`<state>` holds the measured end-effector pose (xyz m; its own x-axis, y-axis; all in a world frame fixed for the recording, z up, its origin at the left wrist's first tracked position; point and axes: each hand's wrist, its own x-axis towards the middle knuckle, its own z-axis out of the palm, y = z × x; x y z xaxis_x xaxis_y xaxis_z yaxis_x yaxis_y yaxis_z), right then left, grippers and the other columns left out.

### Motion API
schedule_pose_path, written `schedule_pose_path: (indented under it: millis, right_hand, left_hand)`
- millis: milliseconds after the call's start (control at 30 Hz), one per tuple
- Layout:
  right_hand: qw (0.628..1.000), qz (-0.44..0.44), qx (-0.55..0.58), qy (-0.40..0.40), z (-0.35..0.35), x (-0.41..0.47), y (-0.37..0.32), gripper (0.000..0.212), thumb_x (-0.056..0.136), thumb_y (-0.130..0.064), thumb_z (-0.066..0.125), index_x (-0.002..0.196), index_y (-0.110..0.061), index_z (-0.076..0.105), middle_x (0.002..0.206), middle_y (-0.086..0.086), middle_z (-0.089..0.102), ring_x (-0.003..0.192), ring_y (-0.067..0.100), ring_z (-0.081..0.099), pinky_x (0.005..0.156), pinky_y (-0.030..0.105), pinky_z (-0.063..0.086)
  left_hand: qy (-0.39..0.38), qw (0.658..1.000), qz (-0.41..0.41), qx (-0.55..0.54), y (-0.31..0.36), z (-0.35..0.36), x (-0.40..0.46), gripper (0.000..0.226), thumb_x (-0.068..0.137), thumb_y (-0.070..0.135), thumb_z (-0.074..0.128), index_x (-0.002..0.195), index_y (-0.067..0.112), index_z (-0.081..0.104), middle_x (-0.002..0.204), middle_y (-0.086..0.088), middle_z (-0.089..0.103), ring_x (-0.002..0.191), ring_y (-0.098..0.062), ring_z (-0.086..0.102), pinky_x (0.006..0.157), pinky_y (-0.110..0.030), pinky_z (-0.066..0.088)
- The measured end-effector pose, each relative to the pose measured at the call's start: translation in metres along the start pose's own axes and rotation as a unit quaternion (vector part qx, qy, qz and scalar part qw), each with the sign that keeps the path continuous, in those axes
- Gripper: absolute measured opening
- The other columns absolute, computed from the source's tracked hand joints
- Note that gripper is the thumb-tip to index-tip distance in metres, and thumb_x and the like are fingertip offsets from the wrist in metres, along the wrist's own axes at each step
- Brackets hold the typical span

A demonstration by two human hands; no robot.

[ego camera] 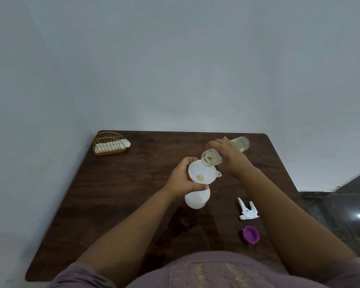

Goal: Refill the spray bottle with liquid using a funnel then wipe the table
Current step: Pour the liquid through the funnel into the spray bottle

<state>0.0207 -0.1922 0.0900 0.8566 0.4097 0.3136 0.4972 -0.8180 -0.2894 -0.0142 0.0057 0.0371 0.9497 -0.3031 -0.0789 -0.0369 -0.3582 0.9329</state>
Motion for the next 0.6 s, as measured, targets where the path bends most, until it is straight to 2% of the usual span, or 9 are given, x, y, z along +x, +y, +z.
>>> schedule_pose_path:
  millis: [267,400,600]
  right_hand:
    - [1.000,-0.003,-0.004,-0.001,-0.0021,0.0004,-0.0014,0.037,0.067,-0.012,0.076,0.100,-0.017,0.060,0.092,-0.001,0.063,0.083,0.015,0.045,0.078,0.030,0.036]
    - [1.000,0.002,-0.008,-0.009,-0.0036,0.0012,-0.0007,0.041,0.066,-0.010,0.078,0.101,-0.018,0.059,0.095,-0.001,0.062,0.087,0.018,0.051,0.086,0.036,0.040]
    - [1.000,0.006,-0.021,-0.006,-0.0069,0.0012,-0.0019,0.044,0.066,-0.008,0.079,0.105,-0.017,0.059,0.099,-0.001,0.062,0.088,0.012,0.042,0.080,0.028,0.033]
  left_hand:
    - [0.002,1.000,0.002,0.009,0.0009,-0.0001,-0.0019,0.086,0.056,0.039,0.090,0.129,0.032,0.045,0.127,0.011,0.055,0.115,-0.016,0.056,0.095,-0.045,0.054]
    - [0.000,1.000,0.004,0.014,0.0007,-0.0002,-0.0014,0.085,0.059,0.037,0.090,0.130,0.031,0.044,0.128,0.011,0.054,0.115,-0.015,0.055,0.096,-0.044,0.054]
    - [0.000,1.000,0.006,0.013,0.0014,0.0001,-0.0009,0.084,0.060,0.033,0.091,0.130,0.031,0.044,0.129,0.009,0.054,0.116,-0.016,0.055,0.096,-0.043,0.053]
